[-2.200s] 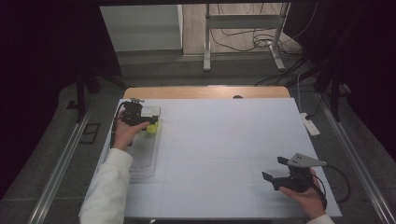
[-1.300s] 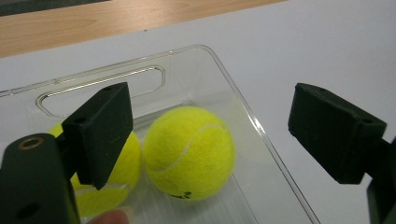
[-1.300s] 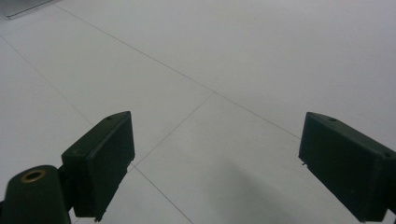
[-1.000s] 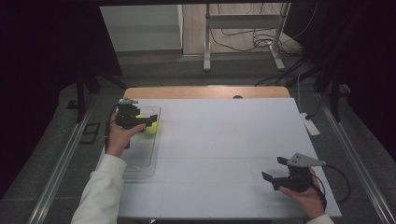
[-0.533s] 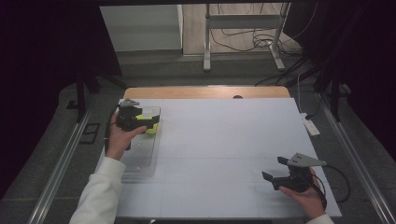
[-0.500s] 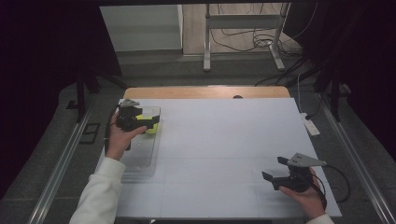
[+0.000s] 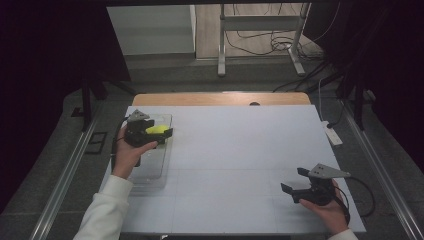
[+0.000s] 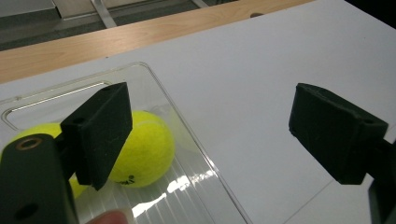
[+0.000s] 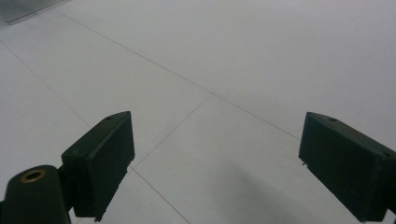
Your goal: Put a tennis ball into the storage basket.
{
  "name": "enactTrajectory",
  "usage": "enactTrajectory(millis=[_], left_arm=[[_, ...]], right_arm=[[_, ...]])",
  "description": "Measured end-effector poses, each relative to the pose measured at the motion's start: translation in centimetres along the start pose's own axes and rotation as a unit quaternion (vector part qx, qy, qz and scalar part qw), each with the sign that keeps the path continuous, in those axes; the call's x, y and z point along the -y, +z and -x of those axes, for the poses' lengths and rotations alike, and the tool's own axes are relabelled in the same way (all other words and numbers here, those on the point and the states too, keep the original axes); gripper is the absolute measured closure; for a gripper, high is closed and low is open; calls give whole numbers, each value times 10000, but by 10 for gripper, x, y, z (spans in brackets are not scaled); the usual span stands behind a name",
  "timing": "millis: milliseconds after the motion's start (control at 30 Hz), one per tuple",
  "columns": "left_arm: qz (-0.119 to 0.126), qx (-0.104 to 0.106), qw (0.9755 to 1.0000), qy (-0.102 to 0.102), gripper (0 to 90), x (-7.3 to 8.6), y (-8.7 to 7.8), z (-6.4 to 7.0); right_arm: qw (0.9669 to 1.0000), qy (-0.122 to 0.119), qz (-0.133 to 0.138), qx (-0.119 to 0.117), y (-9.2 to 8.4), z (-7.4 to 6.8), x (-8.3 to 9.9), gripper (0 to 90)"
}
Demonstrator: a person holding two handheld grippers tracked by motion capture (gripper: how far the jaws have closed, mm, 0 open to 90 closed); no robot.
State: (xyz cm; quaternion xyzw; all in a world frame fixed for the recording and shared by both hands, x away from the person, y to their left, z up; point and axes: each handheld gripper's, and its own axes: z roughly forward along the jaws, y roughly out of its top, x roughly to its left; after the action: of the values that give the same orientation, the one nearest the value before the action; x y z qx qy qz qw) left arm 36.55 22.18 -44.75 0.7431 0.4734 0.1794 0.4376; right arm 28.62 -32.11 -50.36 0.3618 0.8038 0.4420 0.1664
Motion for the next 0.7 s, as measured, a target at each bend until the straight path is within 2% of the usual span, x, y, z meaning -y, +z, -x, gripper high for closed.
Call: enactTrajectory(millis=[700], left_arm=[[-8,184,9998,101,139,25,-21,25]], right_arm=[[10000,9,40,-88,-1,1,1,108]])
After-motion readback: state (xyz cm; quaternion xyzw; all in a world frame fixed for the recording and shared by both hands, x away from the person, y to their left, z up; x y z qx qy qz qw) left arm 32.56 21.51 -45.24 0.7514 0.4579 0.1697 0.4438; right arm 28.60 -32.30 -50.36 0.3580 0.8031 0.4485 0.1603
